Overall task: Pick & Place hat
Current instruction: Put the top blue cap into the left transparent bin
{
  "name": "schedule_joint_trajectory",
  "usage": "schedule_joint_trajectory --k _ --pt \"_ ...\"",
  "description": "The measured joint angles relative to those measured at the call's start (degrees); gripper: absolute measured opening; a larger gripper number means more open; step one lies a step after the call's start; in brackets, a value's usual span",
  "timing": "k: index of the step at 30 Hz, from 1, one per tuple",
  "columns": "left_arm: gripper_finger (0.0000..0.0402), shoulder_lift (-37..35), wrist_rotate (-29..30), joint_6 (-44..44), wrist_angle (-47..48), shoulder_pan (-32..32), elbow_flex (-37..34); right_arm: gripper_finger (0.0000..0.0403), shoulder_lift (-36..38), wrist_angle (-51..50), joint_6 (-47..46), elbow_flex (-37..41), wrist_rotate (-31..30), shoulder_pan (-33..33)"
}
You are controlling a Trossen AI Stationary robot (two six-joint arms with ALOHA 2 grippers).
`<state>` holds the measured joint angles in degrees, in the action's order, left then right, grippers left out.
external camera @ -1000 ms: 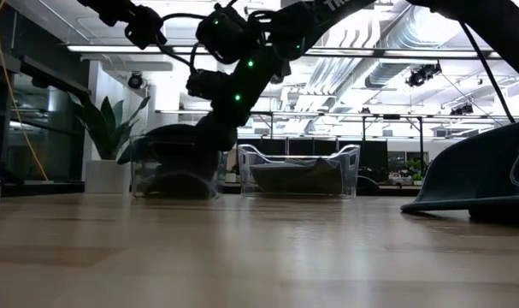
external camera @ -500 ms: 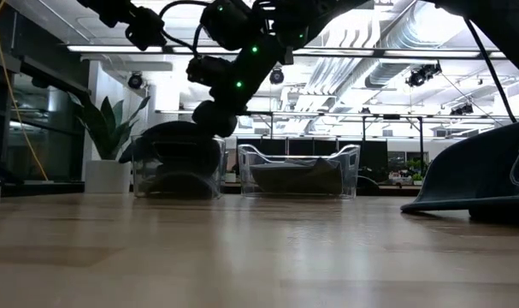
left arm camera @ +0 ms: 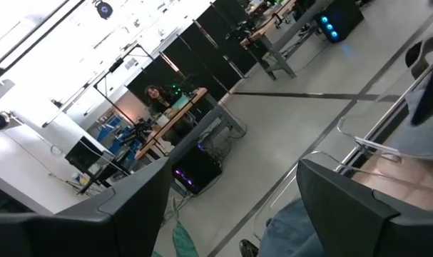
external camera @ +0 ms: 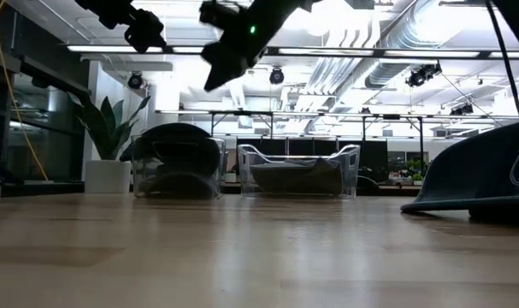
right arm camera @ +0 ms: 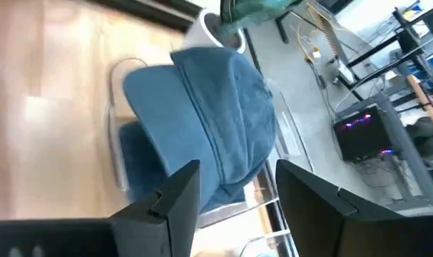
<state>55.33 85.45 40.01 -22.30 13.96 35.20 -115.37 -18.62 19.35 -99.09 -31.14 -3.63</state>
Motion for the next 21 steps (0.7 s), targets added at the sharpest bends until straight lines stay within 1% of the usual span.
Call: schedule_joint_trajectory --k 5,9,11,13,16,21 --pt "0.0298 0.00 1.09 0.06 1.29 0.00 0.00 0.0176 3.44 -5.44 -5.85 0.02 -0.73 1.76" --pt "0.0298 0.00 2.45 0.00 3.75 0.00 0.00 0.0172 5.70 -14.13 -11.75 0.01 -3.55 2.68" --pt "0.0298 -0.08 2.62 -0.60 4.60 0.00 0.00 0.0168 6.65 -17.98 -14.55 1.08 -3.94 3.06" --pt "0.0298 -0.70 2.00 -2.23 5.99 0.00 0.00 0.0165 7.67 -19.58 -16.75 3.02 -4.01 3.41" --pt "0.0298 -2.14 -0.49 -6.20 8.81 -0.04 0.02 0.0159 10.04 -18.24 -18.65 8.55 -4.10 4.00" --pt "0.0298 -4.52 -3.86 -14.47 17.44 -0.38 0.00 0.0150 16.99 -8.16 -21.41 21.67 -4.35 5.25"
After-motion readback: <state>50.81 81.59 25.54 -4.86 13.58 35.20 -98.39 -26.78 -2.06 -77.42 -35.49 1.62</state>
